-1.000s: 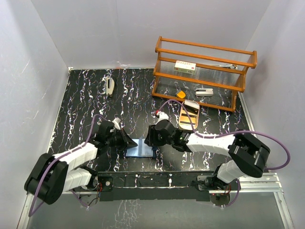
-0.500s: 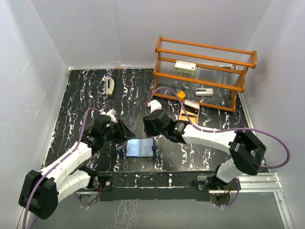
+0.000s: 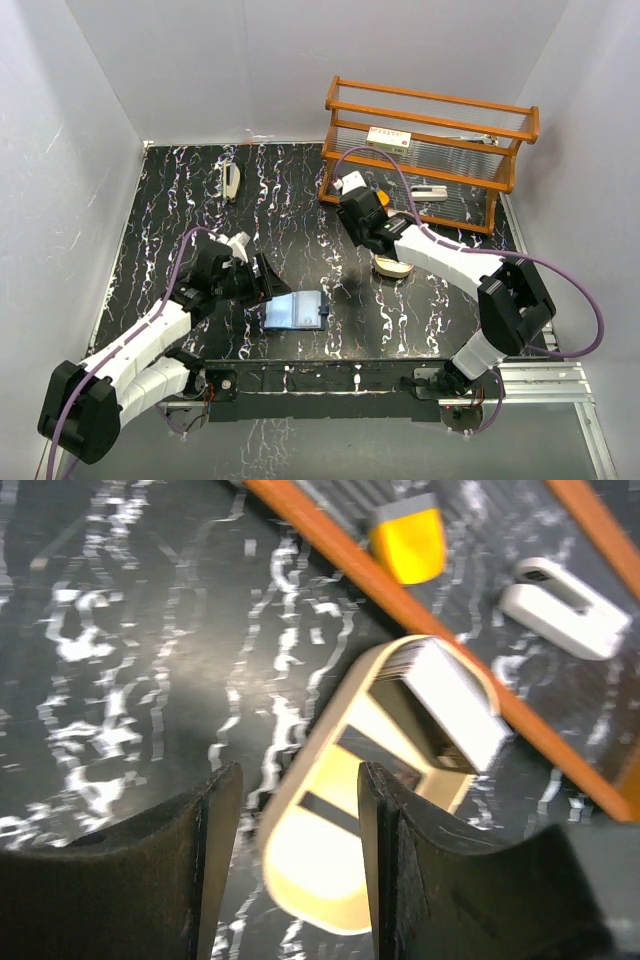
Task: Put the credit cards into the card holder
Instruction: Pick up the credit card from the storage box.
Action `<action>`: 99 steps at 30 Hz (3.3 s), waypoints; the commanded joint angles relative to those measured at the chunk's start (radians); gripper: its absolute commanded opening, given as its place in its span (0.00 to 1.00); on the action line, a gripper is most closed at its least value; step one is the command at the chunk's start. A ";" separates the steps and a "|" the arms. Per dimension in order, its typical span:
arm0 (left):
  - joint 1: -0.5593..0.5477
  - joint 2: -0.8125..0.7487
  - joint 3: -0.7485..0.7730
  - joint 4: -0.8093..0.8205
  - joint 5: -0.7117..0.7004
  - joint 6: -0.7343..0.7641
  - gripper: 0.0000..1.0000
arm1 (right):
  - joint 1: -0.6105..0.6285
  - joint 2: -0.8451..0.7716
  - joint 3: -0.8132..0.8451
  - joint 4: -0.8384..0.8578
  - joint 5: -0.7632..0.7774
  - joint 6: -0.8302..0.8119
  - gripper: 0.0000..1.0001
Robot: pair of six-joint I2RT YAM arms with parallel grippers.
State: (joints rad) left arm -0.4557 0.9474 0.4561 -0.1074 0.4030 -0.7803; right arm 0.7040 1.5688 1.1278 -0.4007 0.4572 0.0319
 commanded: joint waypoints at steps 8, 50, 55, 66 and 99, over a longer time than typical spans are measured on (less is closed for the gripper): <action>-0.005 -0.015 0.125 -0.157 0.030 0.086 0.99 | -0.191 0.056 0.046 0.000 0.059 -0.341 0.53; -0.005 -0.090 0.131 -0.243 -0.033 0.080 0.99 | -0.261 0.208 -0.001 0.148 0.146 -0.521 0.45; -0.004 -0.092 0.121 -0.225 -0.017 0.068 0.99 | -0.262 0.203 0.000 0.154 0.151 -0.520 0.45; -0.005 -0.087 0.134 -0.240 -0.016 0.078 0.99 | -0.268 0.213 -0.001 0.157 0.153 -0.523 0.39; -0.005 -0.056 0.149 -0.221 0.011 0.064 0.99 | -0.268 0.179 0.029 0.130 0.152 -0.502 0.19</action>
State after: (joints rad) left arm -0.4557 0.8906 0.5869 -0.3363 0.3840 -0.7143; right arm 0.4522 1.7836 1.1164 -0.3138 0.5541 -0.4747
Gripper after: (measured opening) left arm 0.985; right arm 0.202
